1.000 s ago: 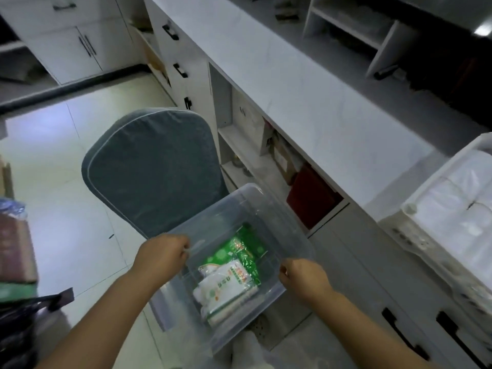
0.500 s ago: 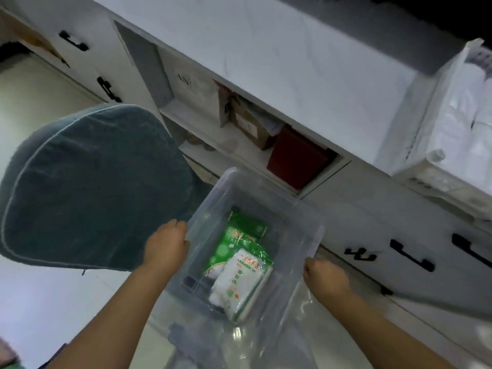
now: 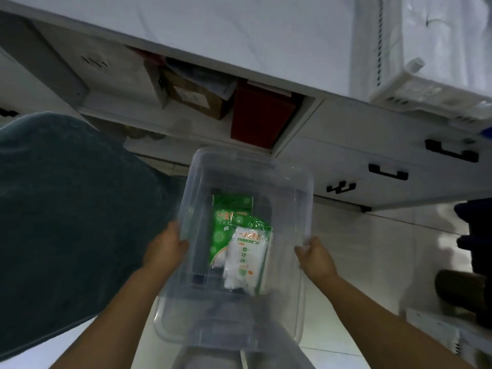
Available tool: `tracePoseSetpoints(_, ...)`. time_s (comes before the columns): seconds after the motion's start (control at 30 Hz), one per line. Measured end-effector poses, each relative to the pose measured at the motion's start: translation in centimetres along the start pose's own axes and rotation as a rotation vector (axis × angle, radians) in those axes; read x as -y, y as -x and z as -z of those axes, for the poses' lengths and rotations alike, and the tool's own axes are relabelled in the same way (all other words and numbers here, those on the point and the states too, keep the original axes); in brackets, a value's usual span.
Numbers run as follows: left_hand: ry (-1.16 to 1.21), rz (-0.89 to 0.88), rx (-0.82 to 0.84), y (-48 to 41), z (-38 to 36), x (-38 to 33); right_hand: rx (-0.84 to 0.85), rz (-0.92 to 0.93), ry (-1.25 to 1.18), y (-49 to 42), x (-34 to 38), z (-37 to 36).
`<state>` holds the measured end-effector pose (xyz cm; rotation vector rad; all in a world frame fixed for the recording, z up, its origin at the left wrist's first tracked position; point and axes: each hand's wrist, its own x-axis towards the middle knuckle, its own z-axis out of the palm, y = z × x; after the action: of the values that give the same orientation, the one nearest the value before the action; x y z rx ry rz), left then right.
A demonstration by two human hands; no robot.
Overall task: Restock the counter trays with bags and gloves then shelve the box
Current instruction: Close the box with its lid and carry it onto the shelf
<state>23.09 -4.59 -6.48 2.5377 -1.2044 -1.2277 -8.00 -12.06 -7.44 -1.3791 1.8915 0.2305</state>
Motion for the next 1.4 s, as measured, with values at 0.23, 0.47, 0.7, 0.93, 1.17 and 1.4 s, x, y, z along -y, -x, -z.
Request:
tracePoseSetpoints(0.23, -0.105, 0.011, 0.018, 0.1, -0.2, -2.5, -0.019, -0.054, -0.148, 0.3, -2.4, 0.7)
tracePoseSetpoints(0.47, -0.195, -0.113, 0.057, 2.0, -3.1, -9.7, -0.094, -0.142, -0.271, 2.1, -10.3, 3.8)
tracePoseSetpoints(0.7, -0.37, -0.322, 0.126, 7.2, -9.4, -20.8, -0.2, -0.211, -0.433, 5.2, -22.6, 9.8)
tracePoseSetpoints(0.93, -0.445, -0.452, 0.123, 15.7, -18.0, -32.9, -0.273, -0.221, -0.522, 7.9, -36.6, 17.8)
tracePoseSetpoints(1.17, -0.435, -0.601, 0.138, 22.8, -25.7, -45.3, -0.448, -0.272, -0.589, 10.7, -48.2, 26.7)
tracePoseSetpoints(1.4, -0.398, -0.734, 0.118, 25.4, -30.4, -55.3, -0.656, -0.301, -0.656, 11.0, -55.1, 33.6)
